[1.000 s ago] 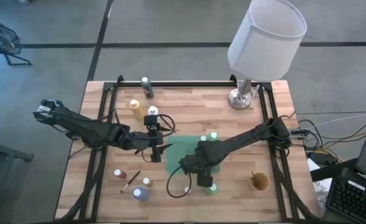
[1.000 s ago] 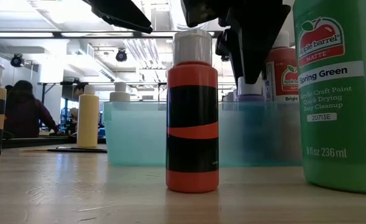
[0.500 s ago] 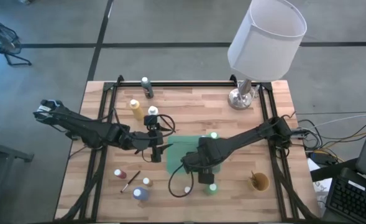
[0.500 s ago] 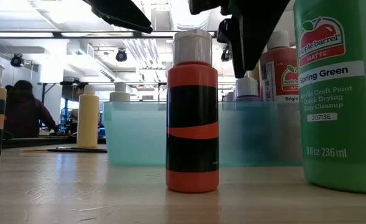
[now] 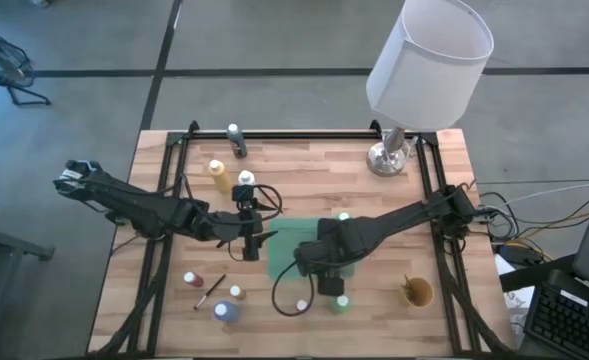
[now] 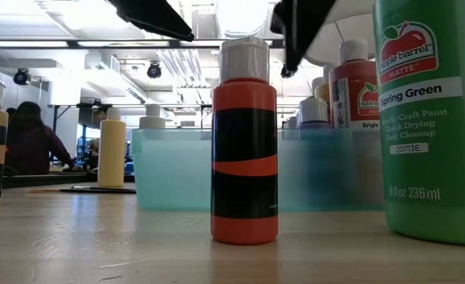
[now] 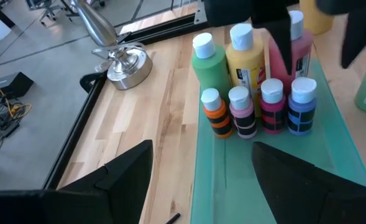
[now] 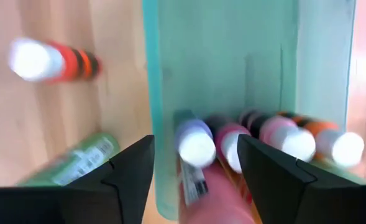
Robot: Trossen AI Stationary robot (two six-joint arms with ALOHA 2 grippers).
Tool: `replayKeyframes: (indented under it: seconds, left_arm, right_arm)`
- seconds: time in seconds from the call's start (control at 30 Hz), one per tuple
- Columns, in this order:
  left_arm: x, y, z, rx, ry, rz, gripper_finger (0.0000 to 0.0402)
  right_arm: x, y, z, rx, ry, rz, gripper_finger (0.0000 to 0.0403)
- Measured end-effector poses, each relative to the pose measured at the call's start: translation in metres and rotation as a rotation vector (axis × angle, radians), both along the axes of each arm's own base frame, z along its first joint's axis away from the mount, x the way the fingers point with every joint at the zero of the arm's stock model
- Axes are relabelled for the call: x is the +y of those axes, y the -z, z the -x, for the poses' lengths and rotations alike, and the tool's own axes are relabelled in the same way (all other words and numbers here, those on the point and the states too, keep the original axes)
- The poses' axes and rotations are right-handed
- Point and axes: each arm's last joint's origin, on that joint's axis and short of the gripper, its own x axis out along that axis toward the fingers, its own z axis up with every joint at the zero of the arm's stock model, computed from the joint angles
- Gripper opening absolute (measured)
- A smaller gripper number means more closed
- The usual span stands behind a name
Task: Pick & Place Paint Supplies
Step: Put the green paint bottle into the green bin
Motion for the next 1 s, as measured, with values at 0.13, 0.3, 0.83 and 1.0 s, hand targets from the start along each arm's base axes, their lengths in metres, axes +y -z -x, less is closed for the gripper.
replayKeyframes:
  seconds: [0.13, 0.3, 0.83, 1.0]
  left_arm:
    - [0.001, -0.005, 0.006, -0.008, 0.009, -0.008, 0.0277]
    - [0.006, -0.02, 0.022, -0.049, 0.014, 0.009, 0.0276]
    - [0.023, -0.063, 0.078, -0.243, 0.021, 0.057, 0.0275]
    - [0.024, -0.066, 0.081, -0.252, 0.028, 0.042, 0.0275]
  right_arm:
    - [0.001, -0.009, -0.008, -0.095, 0.002, -0.023, 0.0212]
    - [-0.001, -0.016, -0.017, -0.216, 0.044, 0.062, 0.0196]
    - [-0.003, -0.029, -0.024, -0.316, -0.217, 0.18, 0.0142]
    - [-0.003, -0.059, -0.023, -0.381, -0.185, 0.156, 0.0119]
